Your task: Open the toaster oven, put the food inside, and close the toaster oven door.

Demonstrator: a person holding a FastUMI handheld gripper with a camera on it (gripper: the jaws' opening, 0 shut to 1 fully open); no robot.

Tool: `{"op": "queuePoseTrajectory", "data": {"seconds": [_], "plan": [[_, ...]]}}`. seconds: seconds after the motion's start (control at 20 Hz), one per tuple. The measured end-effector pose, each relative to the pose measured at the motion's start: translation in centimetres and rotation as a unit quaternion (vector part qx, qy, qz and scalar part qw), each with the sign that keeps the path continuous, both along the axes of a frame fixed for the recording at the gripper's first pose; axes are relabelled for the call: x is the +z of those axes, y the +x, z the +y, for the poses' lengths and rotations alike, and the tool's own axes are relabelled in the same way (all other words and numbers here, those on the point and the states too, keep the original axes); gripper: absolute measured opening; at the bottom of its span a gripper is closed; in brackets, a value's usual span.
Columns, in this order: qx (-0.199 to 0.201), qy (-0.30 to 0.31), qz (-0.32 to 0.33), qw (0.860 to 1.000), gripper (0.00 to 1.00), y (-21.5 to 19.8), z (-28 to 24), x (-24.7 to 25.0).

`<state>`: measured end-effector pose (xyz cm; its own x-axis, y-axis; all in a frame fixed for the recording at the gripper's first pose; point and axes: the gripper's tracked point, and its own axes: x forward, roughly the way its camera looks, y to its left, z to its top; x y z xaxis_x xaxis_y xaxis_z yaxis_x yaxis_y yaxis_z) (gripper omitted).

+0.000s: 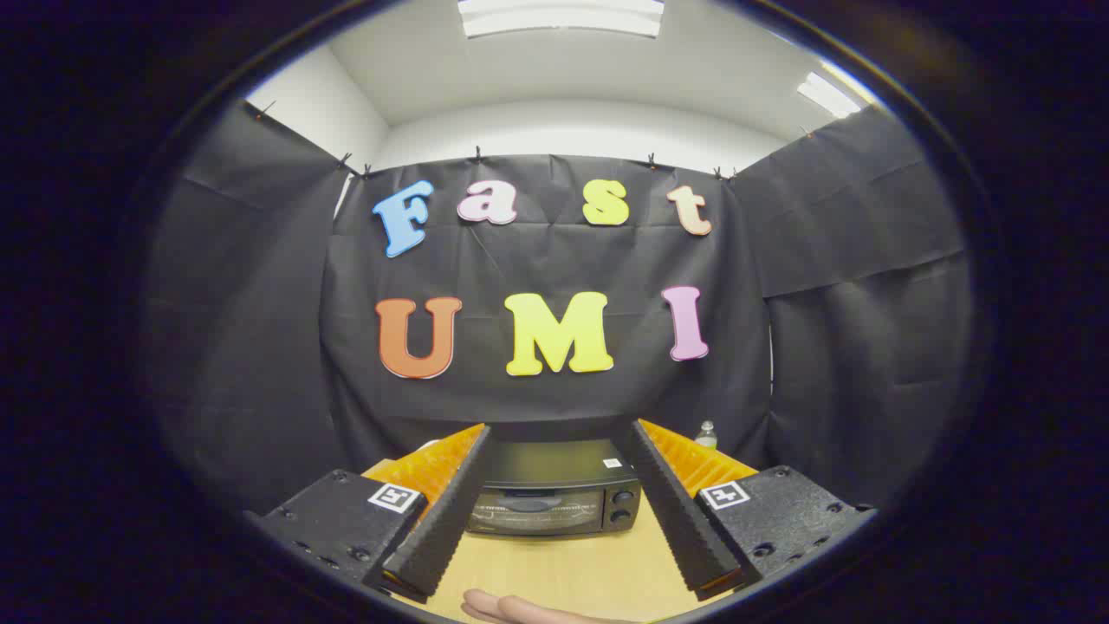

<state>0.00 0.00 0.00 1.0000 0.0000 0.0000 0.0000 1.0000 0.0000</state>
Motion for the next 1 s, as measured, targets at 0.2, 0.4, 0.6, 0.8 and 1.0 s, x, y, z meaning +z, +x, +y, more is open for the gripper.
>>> {"op": "queuePoseTrajectory", "data": {"seconds": [0.2,0.4,0.6,0.8,1.0], "plan": [[-0.001,0.009,0.004,1.000,1.00,0.4,0.4,-0.3],[0.014,0.005,0.015,1.000,1.00,0.7,1.3,-1.0],[0.012,-0.006,0.024,1.000,1.00,1.4,1.4,-2.1],[0.018,0.003,0.027,0.999,1.00,2.3,1.9,-2.6],[0.012,0.015,0.038,0.999,1.00,4.1,1.0,-4.5]]}}
